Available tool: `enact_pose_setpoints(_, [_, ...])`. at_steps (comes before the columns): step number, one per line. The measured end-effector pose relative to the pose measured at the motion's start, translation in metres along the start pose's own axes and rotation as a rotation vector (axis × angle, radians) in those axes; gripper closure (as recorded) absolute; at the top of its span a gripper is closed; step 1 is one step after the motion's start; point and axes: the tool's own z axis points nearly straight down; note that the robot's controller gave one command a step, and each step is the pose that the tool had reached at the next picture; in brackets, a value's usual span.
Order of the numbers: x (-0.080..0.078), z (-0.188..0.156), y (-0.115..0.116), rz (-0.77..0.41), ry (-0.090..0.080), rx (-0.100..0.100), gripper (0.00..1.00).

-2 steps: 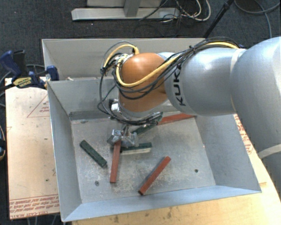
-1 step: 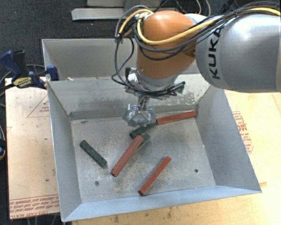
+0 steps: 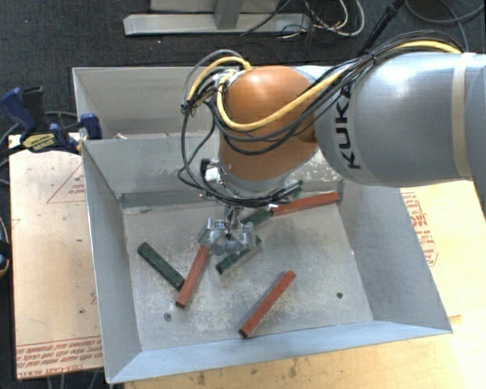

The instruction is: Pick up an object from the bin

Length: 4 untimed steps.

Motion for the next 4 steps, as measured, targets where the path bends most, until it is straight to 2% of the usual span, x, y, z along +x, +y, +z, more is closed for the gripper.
enact_pose_setpoints(1, [0.001, -0.002, -0.003, 0.007, -0.002, 0.005, 0.0])
enact_pose_setpoints(2, [-0.033, 0.098, -0.036, -0.168, -0.001, 0.003, 0.0])
enact_pose_setpoints(3, [-0.034, 0.094, -0.037, -0.167, -0.003, 0.006, 1.0])
enact_pose_setpoints(4, [-0.017, -0.073, -0.054, -0.168, -0.005, 0.016, 1.0])
